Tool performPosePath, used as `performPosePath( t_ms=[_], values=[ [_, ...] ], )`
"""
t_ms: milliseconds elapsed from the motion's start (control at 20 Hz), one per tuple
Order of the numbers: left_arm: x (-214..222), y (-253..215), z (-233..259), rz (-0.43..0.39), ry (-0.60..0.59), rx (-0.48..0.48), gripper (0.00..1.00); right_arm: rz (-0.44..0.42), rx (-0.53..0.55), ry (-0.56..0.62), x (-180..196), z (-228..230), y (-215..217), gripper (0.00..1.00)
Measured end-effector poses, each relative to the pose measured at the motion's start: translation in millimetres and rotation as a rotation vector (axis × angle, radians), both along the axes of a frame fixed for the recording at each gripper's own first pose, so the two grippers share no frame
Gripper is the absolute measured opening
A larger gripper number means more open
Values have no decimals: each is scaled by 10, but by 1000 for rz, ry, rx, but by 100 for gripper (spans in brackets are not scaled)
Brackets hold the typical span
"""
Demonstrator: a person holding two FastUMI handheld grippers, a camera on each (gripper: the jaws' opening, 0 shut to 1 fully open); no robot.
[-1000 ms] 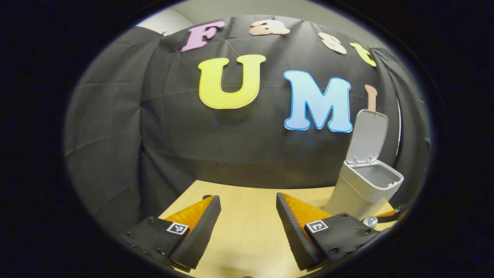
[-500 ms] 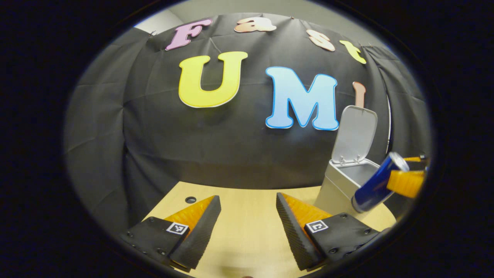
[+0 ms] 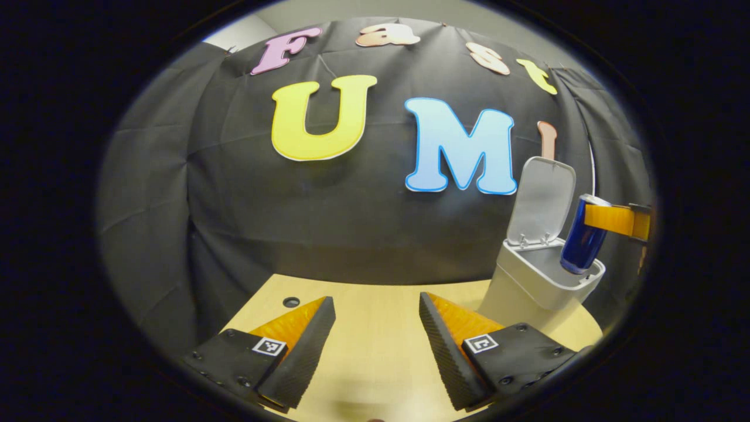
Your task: Press the lid of the desktop garbage bin to open it, pick up the crumpled paper on the desktop and throw it into the bin, then pick up the pop can on the desktop and drop it into the bin, and finally close the garbage bin lid.
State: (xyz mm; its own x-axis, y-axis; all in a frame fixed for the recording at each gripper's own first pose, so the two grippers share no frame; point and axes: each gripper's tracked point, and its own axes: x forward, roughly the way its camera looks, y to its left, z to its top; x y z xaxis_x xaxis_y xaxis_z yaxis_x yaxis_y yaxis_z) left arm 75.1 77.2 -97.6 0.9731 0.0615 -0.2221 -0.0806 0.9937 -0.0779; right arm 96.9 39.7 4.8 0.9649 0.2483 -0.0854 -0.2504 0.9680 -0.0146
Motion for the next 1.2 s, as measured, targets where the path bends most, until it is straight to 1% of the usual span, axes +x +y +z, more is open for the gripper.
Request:
performPosePath(
  t_ms=[200, 500, 850, 1000, 1200],
  values=[
    [-26, 105, -58, 22, 16, 3, 95, -45, -32, 50, 270, -275, -189, 85],
    [-34, 200, -104, 45, 29, 5, 95, -74, -74, 145, 574, -725, -344, 85],
    [-6, 222, -176, 67, 43, -8, 95, -87, -91, 234, 724, -1104, -414, 86],
    [0, 208, -172, 70, 45, -12, 95, -86, -41, 261, 739, -1157, -395, 86],
    [0, 191, -179, 68, 47, -18, 95, -89, -46, 252, 715, -1135, -409, 86]
  ],
)
